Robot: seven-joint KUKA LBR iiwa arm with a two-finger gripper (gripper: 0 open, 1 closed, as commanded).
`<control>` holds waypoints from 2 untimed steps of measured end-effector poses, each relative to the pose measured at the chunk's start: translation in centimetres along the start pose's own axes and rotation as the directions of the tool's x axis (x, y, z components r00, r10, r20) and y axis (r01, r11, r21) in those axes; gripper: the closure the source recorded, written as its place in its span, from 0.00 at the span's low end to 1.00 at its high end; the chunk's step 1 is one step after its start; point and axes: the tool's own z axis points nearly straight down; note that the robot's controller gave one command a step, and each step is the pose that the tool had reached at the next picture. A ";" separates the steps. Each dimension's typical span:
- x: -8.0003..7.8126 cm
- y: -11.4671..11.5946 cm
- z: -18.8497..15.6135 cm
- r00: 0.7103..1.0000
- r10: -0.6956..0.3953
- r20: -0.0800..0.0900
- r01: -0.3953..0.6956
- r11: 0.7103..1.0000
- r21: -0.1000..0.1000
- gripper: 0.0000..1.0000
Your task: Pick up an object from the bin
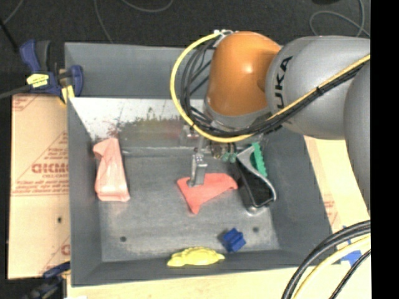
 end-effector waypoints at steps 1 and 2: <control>-0.1 0.0 -0.5 1.000 0.001 0.008 -0.001 1.000 0.000 0.00; 2.2 -4.1 3.2 1.000 -0.019 0.007 0.019 1.000 0.000 0.00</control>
Offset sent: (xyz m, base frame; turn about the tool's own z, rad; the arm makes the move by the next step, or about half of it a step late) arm -0.0305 -0.0553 -0.0461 -0.0226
